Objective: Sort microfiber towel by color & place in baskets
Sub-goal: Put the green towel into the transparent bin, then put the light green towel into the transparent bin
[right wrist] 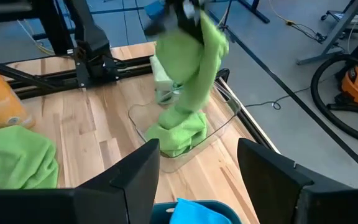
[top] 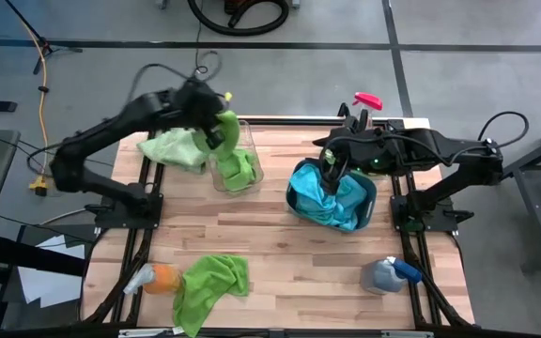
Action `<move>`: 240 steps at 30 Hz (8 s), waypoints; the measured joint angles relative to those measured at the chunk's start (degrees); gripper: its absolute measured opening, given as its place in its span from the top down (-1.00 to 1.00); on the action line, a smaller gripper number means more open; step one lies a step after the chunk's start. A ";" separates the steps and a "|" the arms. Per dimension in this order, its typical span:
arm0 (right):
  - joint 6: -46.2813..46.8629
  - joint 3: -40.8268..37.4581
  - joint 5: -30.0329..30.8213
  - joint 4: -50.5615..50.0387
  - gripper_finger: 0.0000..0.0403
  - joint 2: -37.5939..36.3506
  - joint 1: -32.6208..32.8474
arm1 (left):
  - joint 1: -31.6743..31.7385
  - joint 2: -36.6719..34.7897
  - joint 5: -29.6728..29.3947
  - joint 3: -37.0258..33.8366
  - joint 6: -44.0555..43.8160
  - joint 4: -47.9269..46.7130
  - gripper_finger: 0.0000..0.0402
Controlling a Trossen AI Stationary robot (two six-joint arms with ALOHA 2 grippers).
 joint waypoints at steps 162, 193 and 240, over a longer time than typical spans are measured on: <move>5.74 -0.02 0.58 -5.84 -0.05 0.15 -0.02 | 20.73 11.00 -0.62 -34.73 -10.48 1.09 0.97; 4.22 -0.02 3.63 -5.77 -0.05 0.15 -0.03 | 19.49 -24.62 2.77 9.90 -13.63 -4.92 1.00; 4.22 -0.02 3.27 -8.79 -0.05 0.15 -0.02 | -1.33 -24.66 9.16 -10.16 -14.69 21.97 1.00</move>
